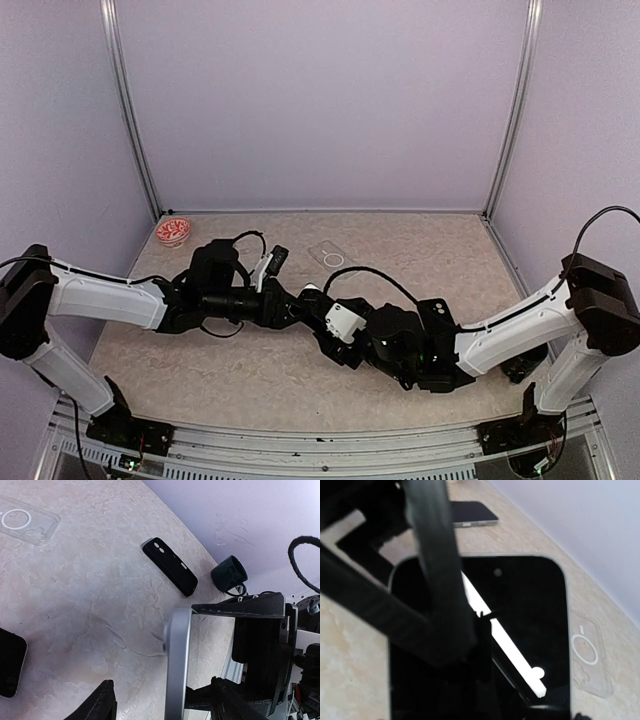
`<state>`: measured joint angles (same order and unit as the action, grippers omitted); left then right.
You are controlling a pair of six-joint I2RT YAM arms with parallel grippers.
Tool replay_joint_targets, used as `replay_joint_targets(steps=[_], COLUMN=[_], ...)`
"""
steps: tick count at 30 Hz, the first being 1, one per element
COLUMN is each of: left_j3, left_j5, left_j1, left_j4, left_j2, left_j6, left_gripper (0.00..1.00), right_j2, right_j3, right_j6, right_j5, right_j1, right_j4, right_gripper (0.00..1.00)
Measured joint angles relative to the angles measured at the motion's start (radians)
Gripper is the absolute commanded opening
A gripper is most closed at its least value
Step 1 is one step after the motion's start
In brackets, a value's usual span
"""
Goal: Put the phone into the phone case
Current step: Pass from the right arm to the left
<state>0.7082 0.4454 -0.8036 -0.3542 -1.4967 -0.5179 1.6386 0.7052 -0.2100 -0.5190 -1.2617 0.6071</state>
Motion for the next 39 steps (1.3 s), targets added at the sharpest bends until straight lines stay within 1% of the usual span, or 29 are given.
replay_joint_targets(steps=[2,8,11,14,17,24,26,31,34,36,39], left_j3=[0.0,0.003,0.006,0.011,0.011,0.011,0.011,0.003,-0.018,-0.037,-0.069], left_j5=[0.007,0.031,0.046,0.068,0.071,0.059,0.044,-0.014,-0.063,-0.093,-0.141], left_j1=[-0.003,-0.009,-0.013,-0.018,-0.017,-0.016,-0.016,-0.016,-0.008,0.0,0.023], left_j4=[-0.006,-0.025,-0.039,-0.05,-0.053,-0.048,-0.039,-0.004,0.005,0.006,0.008], left_j2=[-0.008,-0.023,-0.023,-0.023,-0.023,-0.023,-0.02,0.028,0.089,0.134,0.198], left_j6=[-0.006,-0.017,-0.022,-0.017,-0.016,-0.024,-0.024,-0.017,-0.013,-0.012,-0.013], left_gripper=[0.5,0.19,0.08,0.01,0.0,0.0,0.0,0.0,0.0,0.0,0.0], right_j2=[0.0,0.0,0.0,0.001,0.001,0.001,0.001,-0.022,-0.058,-0.089,-0.151], right_j3=[0.0,0.0,0.0,-0.003,-0.003,-0.003,-0.004,-0.026,-0.039,-0.044,-0.056], right_j6=[-0.006,-0.022,-0.029,-0.032,-0.032,-0.029,-0.024,0.011,0.057,0.095,0.188], right_j5=[-0.002,-0.02,-0.029,-0.038,-0.043,-0.074,-0.083,-0.087,-0.08,-0.069,-0.052], right_j1=[-0.006,-0.018,-0.018,-0.018,-0.019,-0.023,-0.023,-0.022,-0.007,0.013,0.077], right_j4=[0.006,0.014,0.014,0.014,0.018,0.04,0.049,0.049,0.037,0.027,-0.003], right_gripper=[0.65,0.66,0.66,0.69,0.75,0.96,0.99,1.0,1.0,0.99,0.98])
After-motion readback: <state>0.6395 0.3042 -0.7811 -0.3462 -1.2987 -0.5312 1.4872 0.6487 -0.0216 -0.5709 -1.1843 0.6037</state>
